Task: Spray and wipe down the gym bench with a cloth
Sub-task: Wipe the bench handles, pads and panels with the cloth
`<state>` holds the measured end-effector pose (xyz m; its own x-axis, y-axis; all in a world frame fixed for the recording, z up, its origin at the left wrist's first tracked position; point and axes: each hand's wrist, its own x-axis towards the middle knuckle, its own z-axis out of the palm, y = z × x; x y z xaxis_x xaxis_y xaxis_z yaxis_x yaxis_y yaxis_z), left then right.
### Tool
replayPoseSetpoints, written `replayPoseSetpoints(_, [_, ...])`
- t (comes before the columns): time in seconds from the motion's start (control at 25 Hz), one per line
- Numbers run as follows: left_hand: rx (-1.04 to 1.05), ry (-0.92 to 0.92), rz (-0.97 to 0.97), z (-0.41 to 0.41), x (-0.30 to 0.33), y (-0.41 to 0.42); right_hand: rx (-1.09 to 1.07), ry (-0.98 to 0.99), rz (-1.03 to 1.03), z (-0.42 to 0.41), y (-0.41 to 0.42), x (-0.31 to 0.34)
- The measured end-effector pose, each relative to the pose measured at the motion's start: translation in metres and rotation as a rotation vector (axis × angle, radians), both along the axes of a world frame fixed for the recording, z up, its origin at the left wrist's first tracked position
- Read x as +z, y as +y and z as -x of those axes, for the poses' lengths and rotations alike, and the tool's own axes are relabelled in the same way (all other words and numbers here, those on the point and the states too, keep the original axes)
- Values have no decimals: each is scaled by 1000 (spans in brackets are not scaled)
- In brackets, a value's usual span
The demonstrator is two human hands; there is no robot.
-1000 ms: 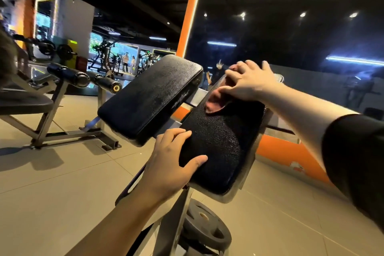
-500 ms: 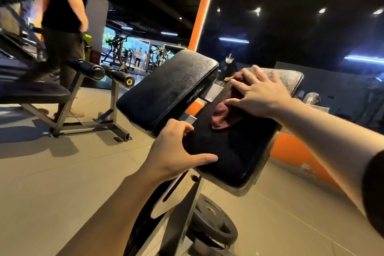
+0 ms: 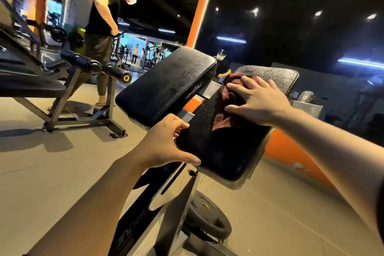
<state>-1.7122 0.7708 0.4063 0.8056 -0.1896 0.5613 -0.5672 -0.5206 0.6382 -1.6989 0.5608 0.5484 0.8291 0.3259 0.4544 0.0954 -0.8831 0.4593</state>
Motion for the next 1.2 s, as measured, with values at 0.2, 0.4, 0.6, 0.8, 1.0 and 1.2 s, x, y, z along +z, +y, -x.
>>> replayPoseSetpoints(0.2, [-2, 41, 58, 0, 1, -2, 464, 126, 69, 41, 44, -64])
replayPoseSetpoints(0.4, [40, 28, 37, 4, 0, -7, 201, -80, 122, 14, 14, -22])
replayPoseSetpoints(0.6, [55, 11, -3, 8, 5, -11, 489, 78, 123, 36, 25, -60])
replayPoseSetpoints(0.8, [75, -21, -44, 5, -1, -15, 435, -133, 140, 27, -16, -25])
replayPoseSetpoints(1.0, [78, -69, 12, 7, -3, -29, 438, -14, 51, 39, -4, -45])
replayPoseSetpoints(1.2, [26, -144, 9, 4, 2, -32, 265, -156, 81, 22, -20, -12])
